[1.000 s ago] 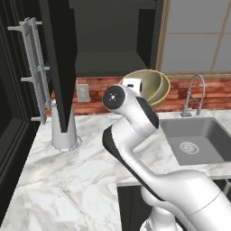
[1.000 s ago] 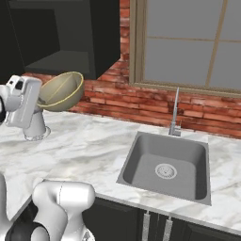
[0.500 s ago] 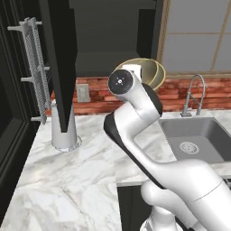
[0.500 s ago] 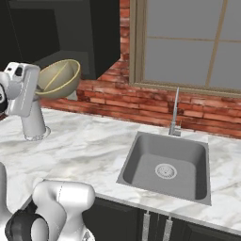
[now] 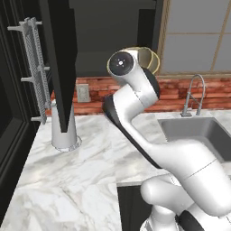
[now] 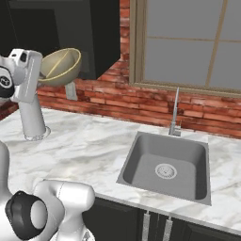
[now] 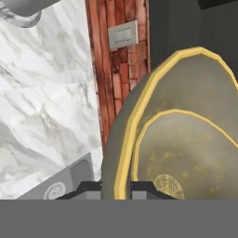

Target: Pick up the bowls on the counter and stack them on top of one another in the open cabinet. Place the smaller bowl on top of the larger bowl.

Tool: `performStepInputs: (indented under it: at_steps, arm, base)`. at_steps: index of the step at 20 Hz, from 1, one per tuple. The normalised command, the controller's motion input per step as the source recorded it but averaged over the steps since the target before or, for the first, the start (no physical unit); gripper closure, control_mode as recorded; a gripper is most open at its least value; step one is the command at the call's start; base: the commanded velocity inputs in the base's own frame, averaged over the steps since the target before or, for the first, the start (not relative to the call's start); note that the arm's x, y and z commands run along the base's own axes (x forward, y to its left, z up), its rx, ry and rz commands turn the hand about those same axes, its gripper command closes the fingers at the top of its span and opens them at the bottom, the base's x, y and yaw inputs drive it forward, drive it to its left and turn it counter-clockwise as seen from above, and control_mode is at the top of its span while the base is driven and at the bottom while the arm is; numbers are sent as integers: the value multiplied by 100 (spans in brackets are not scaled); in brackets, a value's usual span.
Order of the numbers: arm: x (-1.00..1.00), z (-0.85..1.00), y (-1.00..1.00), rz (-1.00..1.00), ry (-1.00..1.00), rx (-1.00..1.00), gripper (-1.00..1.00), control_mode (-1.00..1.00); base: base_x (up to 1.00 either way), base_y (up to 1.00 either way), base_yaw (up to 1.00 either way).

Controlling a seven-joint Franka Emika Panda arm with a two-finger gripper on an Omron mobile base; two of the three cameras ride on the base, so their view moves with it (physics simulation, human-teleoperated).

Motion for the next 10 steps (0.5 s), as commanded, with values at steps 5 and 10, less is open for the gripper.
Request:
performStepInputs:
  at_steps: [5, 10]
  arm:
    - [42, 19, 13, 4, 1, 0, 100, -100]
    - [44, 14, 17, 3, 1, 0, 100, -100]
  base:
    - [0, 0, 0]
    - [0, 0, 0]
